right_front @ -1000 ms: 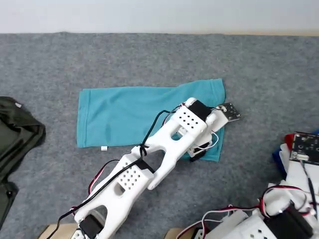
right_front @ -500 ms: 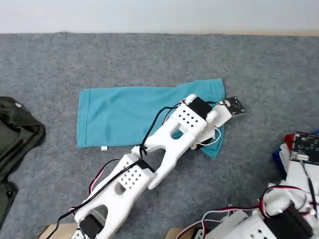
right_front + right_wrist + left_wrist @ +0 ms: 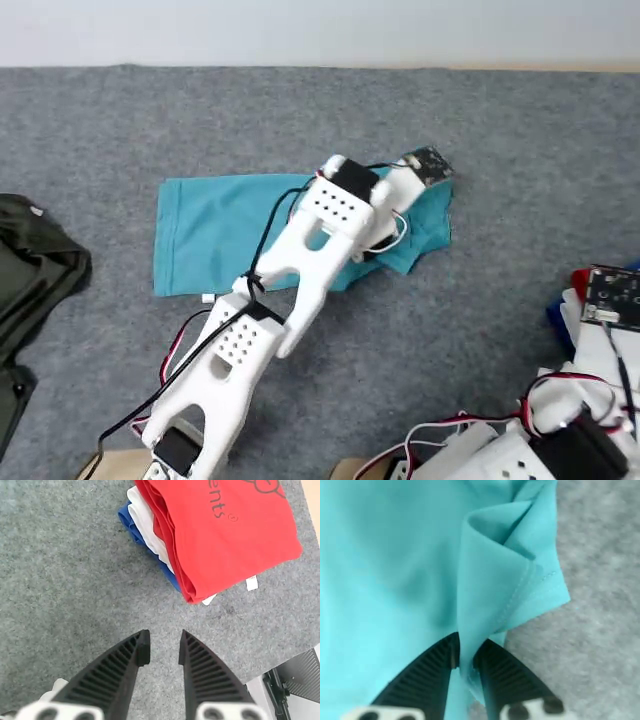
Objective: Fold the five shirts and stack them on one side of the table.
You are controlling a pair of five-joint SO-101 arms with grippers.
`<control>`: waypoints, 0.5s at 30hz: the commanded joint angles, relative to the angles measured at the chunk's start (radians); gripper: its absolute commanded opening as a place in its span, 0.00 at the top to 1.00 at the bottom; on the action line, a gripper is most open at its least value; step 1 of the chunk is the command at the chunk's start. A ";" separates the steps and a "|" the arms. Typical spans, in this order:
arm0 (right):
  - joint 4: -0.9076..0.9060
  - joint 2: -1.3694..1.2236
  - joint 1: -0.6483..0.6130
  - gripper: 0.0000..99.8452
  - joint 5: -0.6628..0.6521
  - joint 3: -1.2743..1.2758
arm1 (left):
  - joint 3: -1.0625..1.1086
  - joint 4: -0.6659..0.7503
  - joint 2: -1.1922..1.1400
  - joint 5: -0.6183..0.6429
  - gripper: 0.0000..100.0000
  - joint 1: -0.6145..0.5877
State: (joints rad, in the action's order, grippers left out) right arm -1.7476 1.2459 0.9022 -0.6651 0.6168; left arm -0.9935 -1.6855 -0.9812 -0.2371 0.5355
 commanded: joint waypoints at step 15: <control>-0.022 -0.001 0.018 0.90 -0.008 -0.003 | -0.033 0.221 0.075 -0.006 0.98 -0.052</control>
State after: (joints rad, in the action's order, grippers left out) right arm -1.7492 1.2459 0.9022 -0.6651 0.6168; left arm -0.9935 -1.5106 -0.9812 -0.2401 0.5125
